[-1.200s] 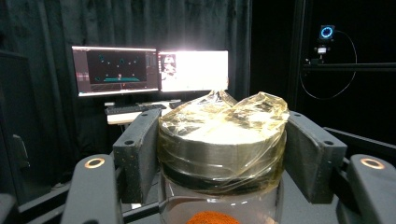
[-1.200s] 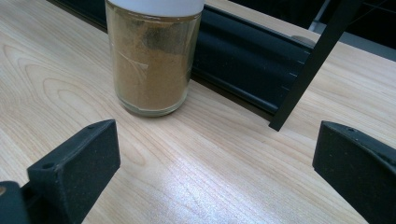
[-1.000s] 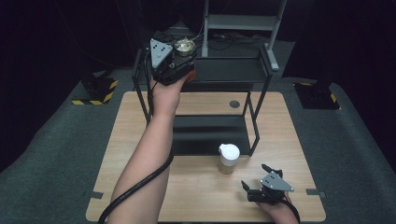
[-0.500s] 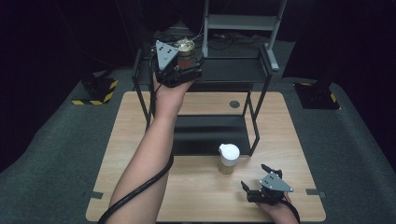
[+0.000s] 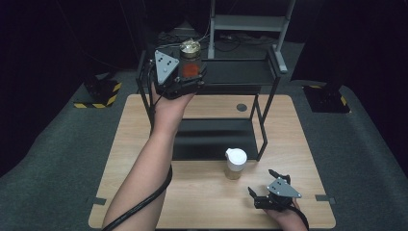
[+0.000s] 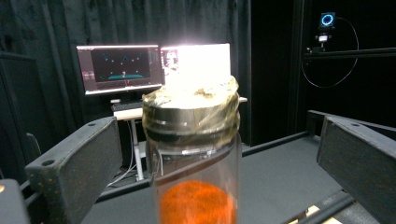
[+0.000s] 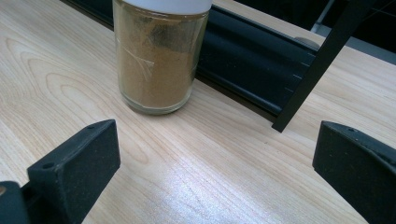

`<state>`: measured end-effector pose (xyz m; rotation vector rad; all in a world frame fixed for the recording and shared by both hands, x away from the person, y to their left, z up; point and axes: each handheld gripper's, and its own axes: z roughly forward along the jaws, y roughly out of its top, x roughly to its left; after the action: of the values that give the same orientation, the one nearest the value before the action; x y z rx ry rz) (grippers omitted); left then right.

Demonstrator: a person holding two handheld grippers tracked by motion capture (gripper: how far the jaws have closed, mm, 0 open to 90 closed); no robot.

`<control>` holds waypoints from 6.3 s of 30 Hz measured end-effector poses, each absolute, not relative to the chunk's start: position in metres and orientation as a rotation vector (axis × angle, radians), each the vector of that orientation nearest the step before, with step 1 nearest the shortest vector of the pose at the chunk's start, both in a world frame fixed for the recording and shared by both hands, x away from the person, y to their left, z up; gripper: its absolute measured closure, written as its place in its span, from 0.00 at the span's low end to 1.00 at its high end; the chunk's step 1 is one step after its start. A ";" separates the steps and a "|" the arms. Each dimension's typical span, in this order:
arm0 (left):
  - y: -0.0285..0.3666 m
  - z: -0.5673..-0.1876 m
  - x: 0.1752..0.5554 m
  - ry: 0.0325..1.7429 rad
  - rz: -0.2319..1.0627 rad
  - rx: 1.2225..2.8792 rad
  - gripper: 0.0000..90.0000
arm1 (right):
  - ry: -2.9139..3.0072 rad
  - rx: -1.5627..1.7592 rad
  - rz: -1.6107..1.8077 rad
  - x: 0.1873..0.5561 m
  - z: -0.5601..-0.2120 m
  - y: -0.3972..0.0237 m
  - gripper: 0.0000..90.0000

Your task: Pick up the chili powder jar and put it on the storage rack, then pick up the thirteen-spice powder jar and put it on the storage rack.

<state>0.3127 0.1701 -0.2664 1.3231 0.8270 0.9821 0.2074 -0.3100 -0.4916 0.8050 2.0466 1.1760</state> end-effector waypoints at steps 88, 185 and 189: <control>0.203 -0.488 0.164 0.950 0.805 1.643 0.00 | 2.044 0.798 1.153 0.206 -0.491 -0.306 0.00; 0.194 -0.510 0.152 0.856 0.998 1.855 0.01 | 2.015 0.805 1.374 0.253 -0.469 -0.261 0.08; 0.195 -0.510 0.149 0.845 0.988 1.861 0.01 | 2.008 0.831 1.372 0.254 -0.467 -0.257 0.21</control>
<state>0.1489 0.1951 -0.5099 1.8606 0.8451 0.9884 0.2538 -0.2568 -0.4675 0.8308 2.0083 1.3723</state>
